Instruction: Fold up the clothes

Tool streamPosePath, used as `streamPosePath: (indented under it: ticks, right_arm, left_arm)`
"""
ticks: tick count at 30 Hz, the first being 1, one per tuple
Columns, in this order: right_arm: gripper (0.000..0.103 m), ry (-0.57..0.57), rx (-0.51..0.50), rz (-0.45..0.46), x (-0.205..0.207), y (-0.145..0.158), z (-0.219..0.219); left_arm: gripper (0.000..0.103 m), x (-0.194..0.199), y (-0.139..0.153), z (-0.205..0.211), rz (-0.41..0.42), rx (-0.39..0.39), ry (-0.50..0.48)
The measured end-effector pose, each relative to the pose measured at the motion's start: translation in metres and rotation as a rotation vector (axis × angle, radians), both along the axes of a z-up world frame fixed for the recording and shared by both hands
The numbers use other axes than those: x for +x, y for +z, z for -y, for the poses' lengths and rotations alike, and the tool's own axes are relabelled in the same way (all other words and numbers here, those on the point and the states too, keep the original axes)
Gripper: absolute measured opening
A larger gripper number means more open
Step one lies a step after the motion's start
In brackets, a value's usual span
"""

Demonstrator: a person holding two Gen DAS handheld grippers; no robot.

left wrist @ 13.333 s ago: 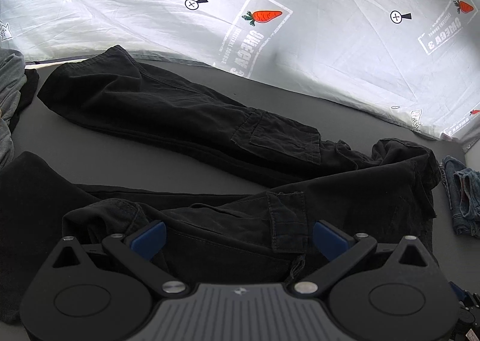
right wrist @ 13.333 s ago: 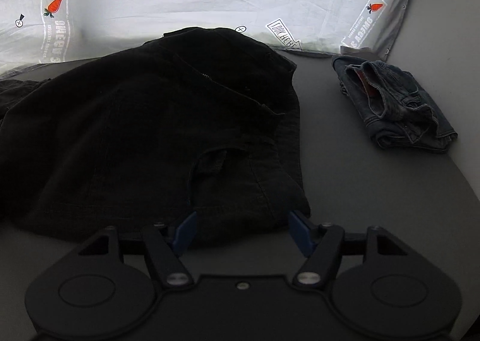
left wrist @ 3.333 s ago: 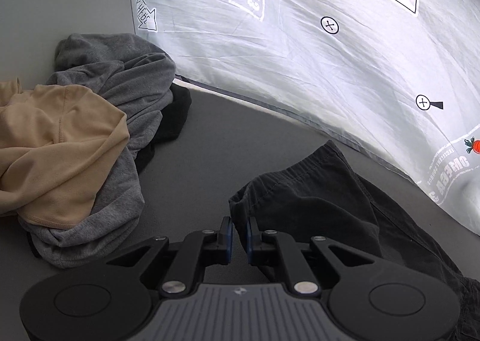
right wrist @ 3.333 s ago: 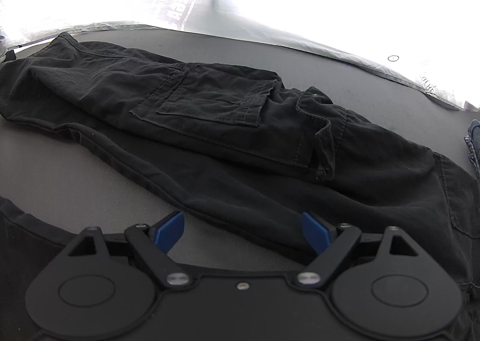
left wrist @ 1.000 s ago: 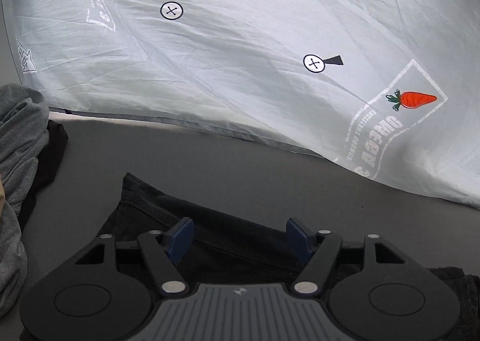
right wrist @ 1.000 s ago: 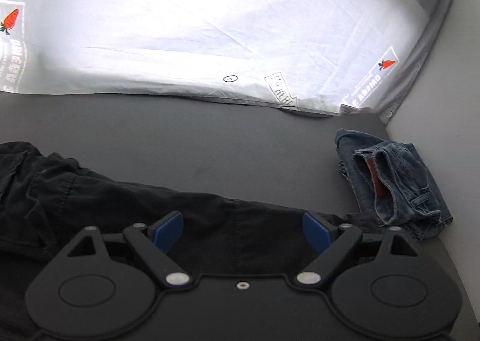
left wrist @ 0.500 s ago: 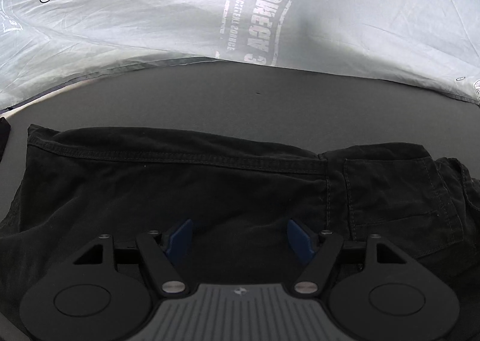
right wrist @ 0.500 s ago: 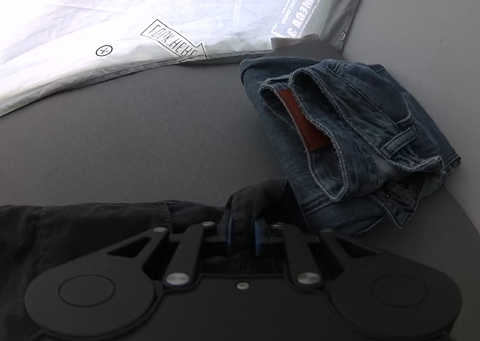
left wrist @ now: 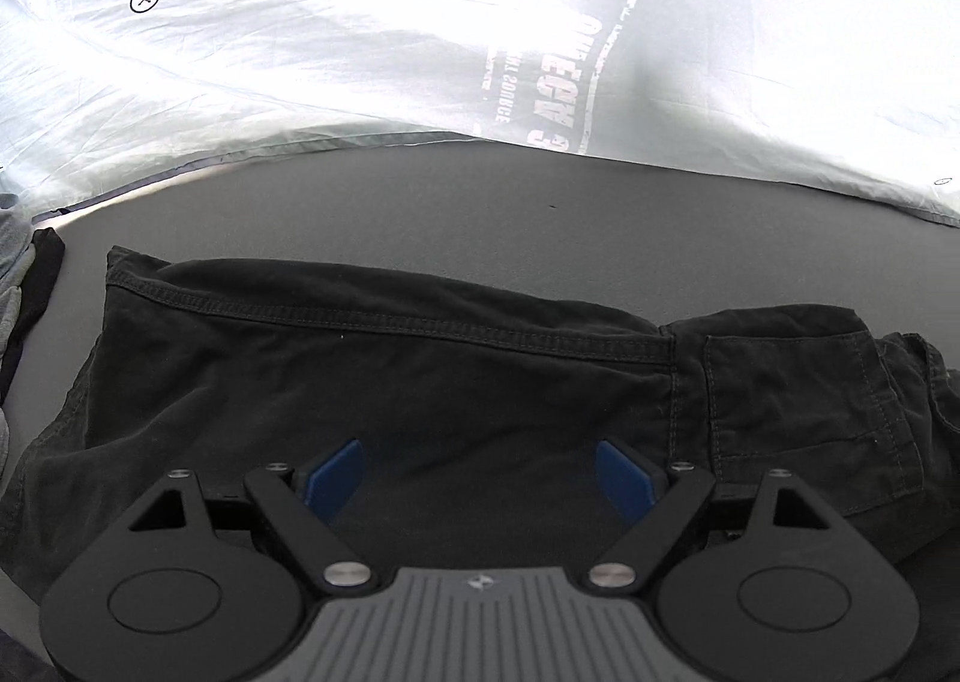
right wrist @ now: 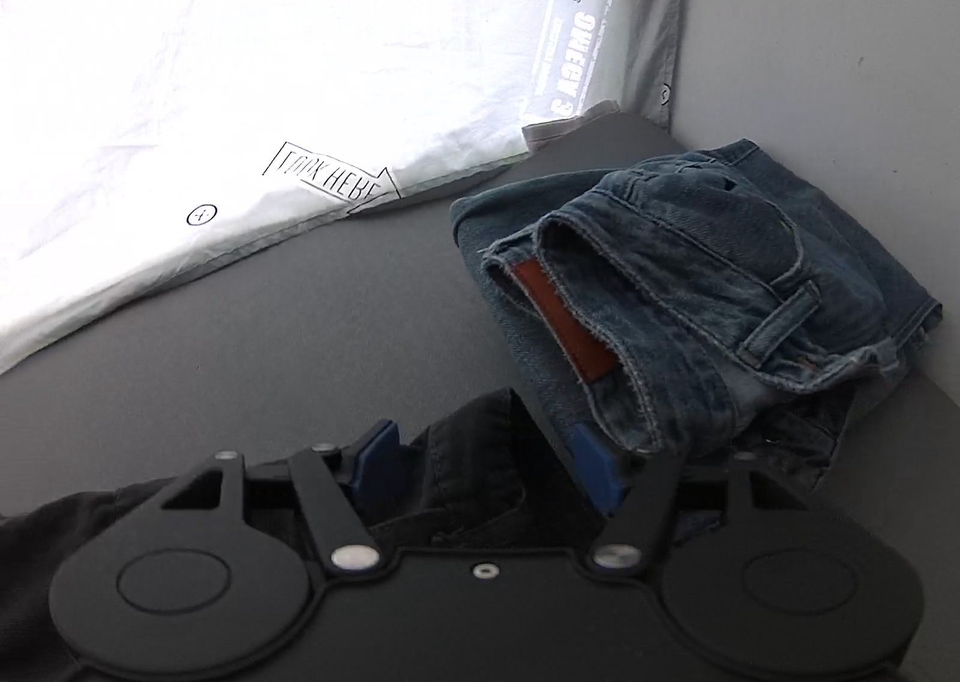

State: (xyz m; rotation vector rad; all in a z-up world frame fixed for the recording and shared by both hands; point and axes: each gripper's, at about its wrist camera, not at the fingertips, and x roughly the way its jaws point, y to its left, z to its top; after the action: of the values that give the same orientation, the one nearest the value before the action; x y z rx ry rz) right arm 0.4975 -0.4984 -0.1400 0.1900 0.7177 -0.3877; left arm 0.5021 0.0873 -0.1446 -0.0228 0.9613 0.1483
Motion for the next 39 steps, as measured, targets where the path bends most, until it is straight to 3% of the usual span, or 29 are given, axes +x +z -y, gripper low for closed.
streamPosePath:
  ticks: [3,7,10,12,18,25,30,34,39]
  right_arm:
    - [0.067,-0.065,0.025,0.034,-0.045,0.008,0.007]
    - [0.044,-0.099,0.061,0.005,-0.079,-0.010,0.002]
    - [0.037,-0.068,0.028,-0.037,-0.079,-0.024,-0.010]
    - [0.037,-0.064,-0.009,-0.062,-0.074,-0.033,-0.016]
    - [0.038,-0.047,0.092,-0.036,-0.057,-0.045,-0.016]
    - [0.038,-0.040,0.111,0.017,-0.055,-0.031,-0.036]
    - [0.038,-0.094,0.234,0.076,-0.062,-0.027,-0.031]
    - [0.045,-0.180,0.356,0.106,-0.069,-0.027,-0.022]
    - [0.047,-0.238,0.439,0.148,-0.078,-0.032,-0.019]
  left_arm:
    - [0.086,-0.010,0.006,0.012,0.004,-0.029,-0.021]
    - [0.086,-0.021,0.003,0.038,-0.019,-0.045,-0.086]
    - [0.086,-0.029,0.004,0.056,-0.036,-0.040,-0.135]
    - [0.086,-0.033,0.007,0.064,-0.037,-0.030,-0.164]
    - [0.086,-0.040,0.011,0.078,-0.044,-0.004,-0.196]
    - [0.086,-0.040,0.007,0.082,-0.076,-0.020,-0.182]
    - [0.086,-0.037,0.003,0.083,-0.090,-0.035,-0.175]
    - [0.086,-0.036,0.003,0.083,-0.091,-0.040,-0.176]
    - [0.086,-0.037,0.002,0.080,-0.095,-0.047,-0.169]
